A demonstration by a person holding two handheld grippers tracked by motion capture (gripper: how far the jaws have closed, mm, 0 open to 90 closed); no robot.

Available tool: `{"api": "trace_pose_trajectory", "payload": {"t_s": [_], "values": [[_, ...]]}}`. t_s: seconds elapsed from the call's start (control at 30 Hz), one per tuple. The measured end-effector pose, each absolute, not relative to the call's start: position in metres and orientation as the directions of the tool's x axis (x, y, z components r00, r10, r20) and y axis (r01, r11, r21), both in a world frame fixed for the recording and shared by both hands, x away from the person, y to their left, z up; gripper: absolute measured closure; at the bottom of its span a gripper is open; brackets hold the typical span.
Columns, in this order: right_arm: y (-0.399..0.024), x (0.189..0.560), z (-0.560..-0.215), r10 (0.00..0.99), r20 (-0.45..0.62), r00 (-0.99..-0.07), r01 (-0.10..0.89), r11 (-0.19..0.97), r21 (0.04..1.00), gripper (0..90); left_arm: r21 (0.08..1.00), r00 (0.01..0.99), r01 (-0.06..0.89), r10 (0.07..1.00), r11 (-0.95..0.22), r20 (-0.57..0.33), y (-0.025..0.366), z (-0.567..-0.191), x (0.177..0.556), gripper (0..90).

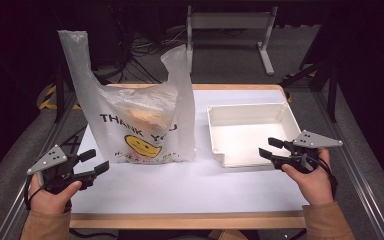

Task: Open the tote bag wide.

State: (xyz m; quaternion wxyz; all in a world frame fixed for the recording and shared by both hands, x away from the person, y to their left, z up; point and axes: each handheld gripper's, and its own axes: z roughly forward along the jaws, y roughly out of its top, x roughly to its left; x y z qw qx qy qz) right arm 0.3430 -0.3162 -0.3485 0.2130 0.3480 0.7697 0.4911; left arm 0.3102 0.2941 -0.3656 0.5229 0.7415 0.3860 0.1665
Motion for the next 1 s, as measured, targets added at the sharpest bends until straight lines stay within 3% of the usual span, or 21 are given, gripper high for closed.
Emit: {"api": "trace_pose_trajectory", "payload": {"t_s": [0.2, 0.3, 0.4, 0.7, 1.0], "values": [[-0.318, 0.342, -0.348, 0.742, 0.037, -0.669, 0.344, 0.265, 0.901, 48.3, 0.899, 0.645, 0.401, 0.751, -0.176, -0.141, 0.294, -0.365, 0.309, 35.7], [-0.316, 0.342, -0.348, 0.72, 0.05, -0.692, 0.348, 0.272, 0.897, 56.3, 0.89, 0.65, 0.408, 0.749, -0.202, -0.127, 0.294, -0.362, 0.307, 42.2], [-0.311, 0.342, -0.348, 0.692, 0.078, -0.718, 0.349, 0.261, 0.9, 57.0, 0.894, 0.658, 0.4, 0.742, -0.202, -0.126, 0.293, -0.356, 0.305, 44.3], [-0.286, 0.339, -0.334, 0.646, 0.011, -0.764, 0.257, 0.288, 0.922, 55.7, 0.917, 0.652, 0.36, 0.749, -0.174, -0.114, 0.294, -0.331, 0.305, 43.0], [-0.244, 0.346, -0.293, 0.528, -0.025, -0.849, 0.155, 0.295, 0.943, 54.1, 0.936, 0.647, 0.297, 0.761, -0.187, -0.053, 0.292, -0.294, 0.315, 39.1]]}}
